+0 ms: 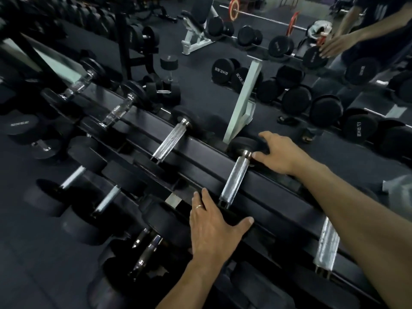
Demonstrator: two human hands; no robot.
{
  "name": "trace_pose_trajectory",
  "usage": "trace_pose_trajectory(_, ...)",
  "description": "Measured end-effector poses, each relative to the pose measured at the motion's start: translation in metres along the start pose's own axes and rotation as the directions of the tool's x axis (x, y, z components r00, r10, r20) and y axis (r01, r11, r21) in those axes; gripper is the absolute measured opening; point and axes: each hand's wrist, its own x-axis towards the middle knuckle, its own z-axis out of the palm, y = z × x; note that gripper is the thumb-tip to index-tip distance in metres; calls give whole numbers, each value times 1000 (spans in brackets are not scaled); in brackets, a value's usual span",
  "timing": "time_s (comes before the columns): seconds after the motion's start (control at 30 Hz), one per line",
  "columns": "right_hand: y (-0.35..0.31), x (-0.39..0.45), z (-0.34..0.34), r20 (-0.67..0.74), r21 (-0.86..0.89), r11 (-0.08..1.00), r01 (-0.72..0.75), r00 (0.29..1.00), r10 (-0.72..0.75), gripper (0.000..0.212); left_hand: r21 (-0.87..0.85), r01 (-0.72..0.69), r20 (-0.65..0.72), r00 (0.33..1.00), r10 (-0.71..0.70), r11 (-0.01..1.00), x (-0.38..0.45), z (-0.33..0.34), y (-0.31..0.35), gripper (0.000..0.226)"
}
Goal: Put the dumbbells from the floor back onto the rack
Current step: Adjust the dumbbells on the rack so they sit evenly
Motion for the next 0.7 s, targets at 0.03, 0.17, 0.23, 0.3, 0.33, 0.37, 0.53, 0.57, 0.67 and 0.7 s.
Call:
trace_pose_trajectory(0.03,3,2,3,25,25,1000,-2,1000,1,54,-16,16,-5,1000,-16,1000,1,4,0,126)
trace_pose_trajectory(0.17,11,13,17,51,106,994,12,999,-18,13,-39,17,-25,1000,-18,999,5,11,-3,126)
trace_pose_trajectory(0.23,15,16,19,36,127,992,25,999,-30,7,-28,10,-17,1000,-11,1000,8,12,-5,126)
trace_pose_trajectory(0.3,18,16,20,26,132,991,33,999,-37,5,-19,-5,-1,1000,5,1000,8,12,-5,127)
trace_pose_trajectory(0.33,19,15,20,27,128,991,36,999,-40,5,-16,-14,7,1000,14,1000,9,11,-5,128)
trace_pose_trajectory(0.37,20,15,20,28,126,991,36,999,-40,8,-13,-20,15,1000,21,1000,9,10,-5,128)
trace_pose_trajectory(0.53,26,12,19,42,115,993,32,998,-37,15,19,-64,25,998,64,998,10,6,-5,128)
trace_pose_trajectory(0.57,27,12,19,41,113,993,31,999,-36,14,32,-70,32,997,69,997,10,5,-5,128)
trace_pose_trajectory(0.67,28,9,21,21,119,992,30,999,-32,14,68,-77,54,996,74,995,12,3,-6,129)
trace_pose_trajectory(0.7,29,8,22,17,122,992,25,999,-27,15,76,-81,58,995,76,994,12,3,-6,130)
